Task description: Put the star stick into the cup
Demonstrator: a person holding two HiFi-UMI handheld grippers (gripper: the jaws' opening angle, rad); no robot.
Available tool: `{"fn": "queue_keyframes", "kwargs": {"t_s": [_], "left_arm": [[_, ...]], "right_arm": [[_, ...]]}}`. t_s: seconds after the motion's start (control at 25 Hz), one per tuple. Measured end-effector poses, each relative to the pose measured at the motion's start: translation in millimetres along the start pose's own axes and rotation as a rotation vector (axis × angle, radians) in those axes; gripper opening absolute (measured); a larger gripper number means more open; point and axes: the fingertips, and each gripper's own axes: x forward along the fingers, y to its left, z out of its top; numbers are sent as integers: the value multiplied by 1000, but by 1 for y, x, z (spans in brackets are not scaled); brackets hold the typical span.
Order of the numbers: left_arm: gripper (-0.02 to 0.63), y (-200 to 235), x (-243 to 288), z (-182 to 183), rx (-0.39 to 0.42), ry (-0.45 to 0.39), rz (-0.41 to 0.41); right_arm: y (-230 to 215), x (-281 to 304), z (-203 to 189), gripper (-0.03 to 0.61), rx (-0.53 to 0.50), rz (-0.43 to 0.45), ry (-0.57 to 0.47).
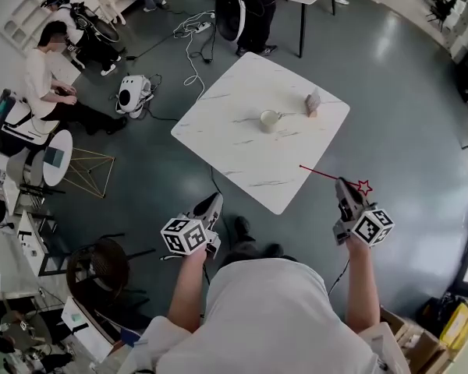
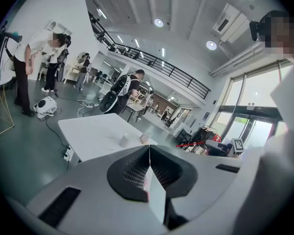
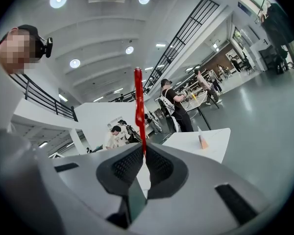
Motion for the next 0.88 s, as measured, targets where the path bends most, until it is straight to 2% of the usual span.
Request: {"fn": "queue_keyframes", "kwargs": {"t_s": [0.36,0.64,0.88], "left_arm": [[14,46,37,44,5,33,-44],[14,89,50,78,12,47,-71],[14,117,61,99,33,68,-100]], "right_arm": [[3,60,4,34,24,-55,0],[13,111,2,34,12,-69,-10],[22,142,1,34,20,-115,-13]]}}
